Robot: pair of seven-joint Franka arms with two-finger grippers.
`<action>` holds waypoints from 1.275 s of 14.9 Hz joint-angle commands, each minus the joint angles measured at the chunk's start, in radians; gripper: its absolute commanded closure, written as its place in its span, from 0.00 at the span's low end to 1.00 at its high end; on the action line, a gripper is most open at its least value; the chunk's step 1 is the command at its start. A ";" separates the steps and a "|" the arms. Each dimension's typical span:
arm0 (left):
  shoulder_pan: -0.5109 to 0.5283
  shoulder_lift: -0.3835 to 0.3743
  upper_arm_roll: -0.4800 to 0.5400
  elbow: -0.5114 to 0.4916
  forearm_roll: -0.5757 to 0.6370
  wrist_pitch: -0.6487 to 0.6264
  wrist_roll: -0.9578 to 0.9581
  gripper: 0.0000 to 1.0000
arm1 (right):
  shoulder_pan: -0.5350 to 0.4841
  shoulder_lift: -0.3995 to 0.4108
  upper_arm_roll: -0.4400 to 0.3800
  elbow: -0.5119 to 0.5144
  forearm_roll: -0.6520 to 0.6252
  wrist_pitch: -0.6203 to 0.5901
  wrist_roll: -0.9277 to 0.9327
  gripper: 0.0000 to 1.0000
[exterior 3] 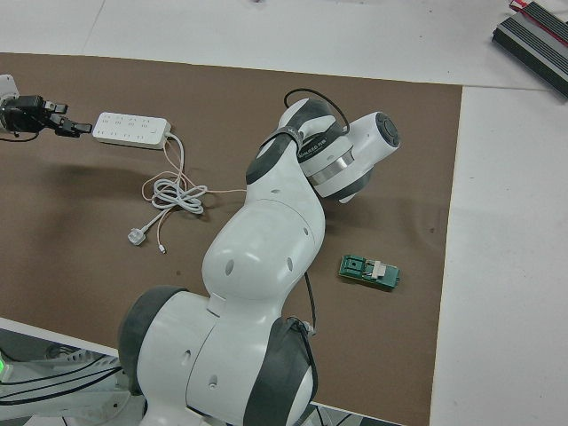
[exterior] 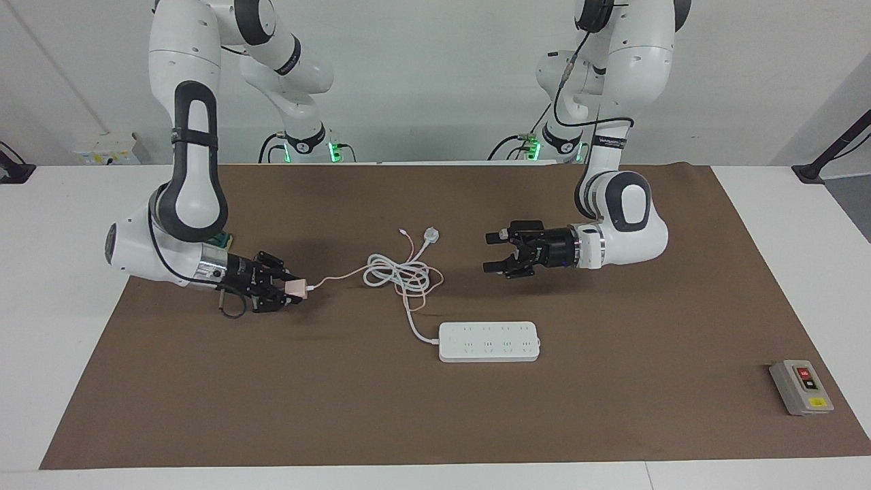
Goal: Plug charger into power strip
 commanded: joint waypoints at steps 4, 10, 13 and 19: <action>0.013 -0.003 0.011 0.018 -0.002 -0.059 0.003 0.00 | 0.172 -0.041 0.006 0.100 0.033 0.014 0.271 1.00; 0.013 -0.002 0.009 0.027 -0.003 -0.058 0.000 0.00 | 0.373 -0.059 0.007 0.149 0.107 0.173 0.495 1.00; 0.013 0.000 0.009 0.044 -0.011 -0.059 -0.008 0.00 | 0.433 -0.055 0.007 0.182 0.108 0.224 0.566 1.00; 0.006 0.000 0.011 0.050 -0.013 -0.049 -0.019 0.00 | 0.499 -0.053 0.007 0.208 0.107 0.259 0.613 1.00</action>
